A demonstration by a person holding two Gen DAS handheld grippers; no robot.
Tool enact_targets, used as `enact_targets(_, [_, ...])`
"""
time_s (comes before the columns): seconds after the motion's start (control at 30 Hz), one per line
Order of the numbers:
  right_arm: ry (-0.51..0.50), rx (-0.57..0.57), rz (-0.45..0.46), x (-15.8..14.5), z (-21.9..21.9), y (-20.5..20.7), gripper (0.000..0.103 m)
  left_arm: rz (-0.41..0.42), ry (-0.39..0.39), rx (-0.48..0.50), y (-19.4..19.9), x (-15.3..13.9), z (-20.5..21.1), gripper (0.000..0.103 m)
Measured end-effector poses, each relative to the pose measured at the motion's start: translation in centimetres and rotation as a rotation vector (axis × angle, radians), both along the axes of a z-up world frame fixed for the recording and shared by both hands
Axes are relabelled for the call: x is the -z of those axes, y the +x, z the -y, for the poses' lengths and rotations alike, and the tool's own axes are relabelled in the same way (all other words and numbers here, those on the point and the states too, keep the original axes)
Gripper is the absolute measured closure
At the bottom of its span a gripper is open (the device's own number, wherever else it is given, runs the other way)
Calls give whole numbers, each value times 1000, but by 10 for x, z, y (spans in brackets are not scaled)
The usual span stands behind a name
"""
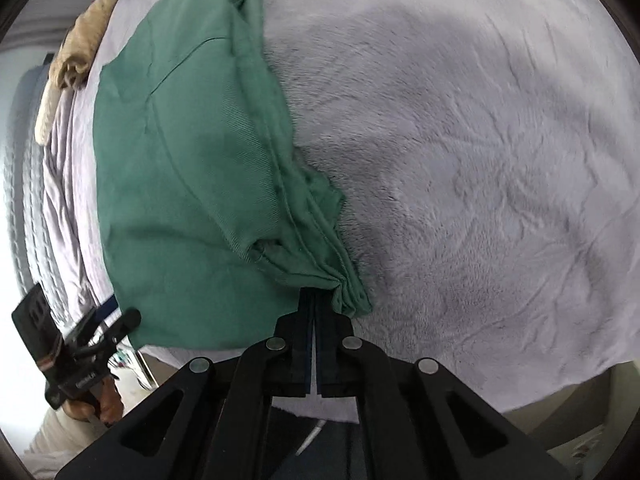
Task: Fold large clothes
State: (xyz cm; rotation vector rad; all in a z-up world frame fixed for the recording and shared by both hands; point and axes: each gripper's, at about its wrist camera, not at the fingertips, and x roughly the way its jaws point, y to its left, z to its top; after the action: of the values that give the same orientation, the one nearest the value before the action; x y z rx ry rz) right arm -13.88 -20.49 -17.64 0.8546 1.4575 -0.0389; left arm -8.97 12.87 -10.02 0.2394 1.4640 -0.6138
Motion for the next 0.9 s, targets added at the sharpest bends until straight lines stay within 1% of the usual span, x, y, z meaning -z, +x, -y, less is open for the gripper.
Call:
enact_targets(0.1, [18,-37,93,-32,-3,4,99,-3,13,-4,3,-3,1,19])
enact_targets(0.17, [3,-43,159,-54,-2,9,99,0,23,-7,6,-4,2,19])
enact_targets(0.23, [-21,-27,186,-62,5,17,99,9,33,-13,9,-8,3,19])
enact_targets(0.27, [-33,-13,181,-62,7,19,99,13,37,-19,11,-10,4,19])
enact_targets(0.3, [-49,5,157,-58,12,24,99,16,39,-27,15,-14,4,19])
enact_targets(0.37, [-57,27,112,-44,23,20,99,20,41,-37,19,-19,4,19])
enact_targets(0.43, [-33,52,85,-29,33,18,99,28,45,-46,21,-25,5,19])
enact_targets(0.5, [-25,61,66,-19,30,20,99,39,50,-50,24,-30,5,19])
enact_targets(0.6, [-22,61,49,-10,28,20,99,38,58,-55,25,-31,5,19])
enact_targets(0.7, [-31,41,36,-6,24,20,99,42,66,-61,27,-35,6,19])
enact_targets(0.9, [-57,17,26,-12,11,28,99,36,84,-74,30,-30,8,19])
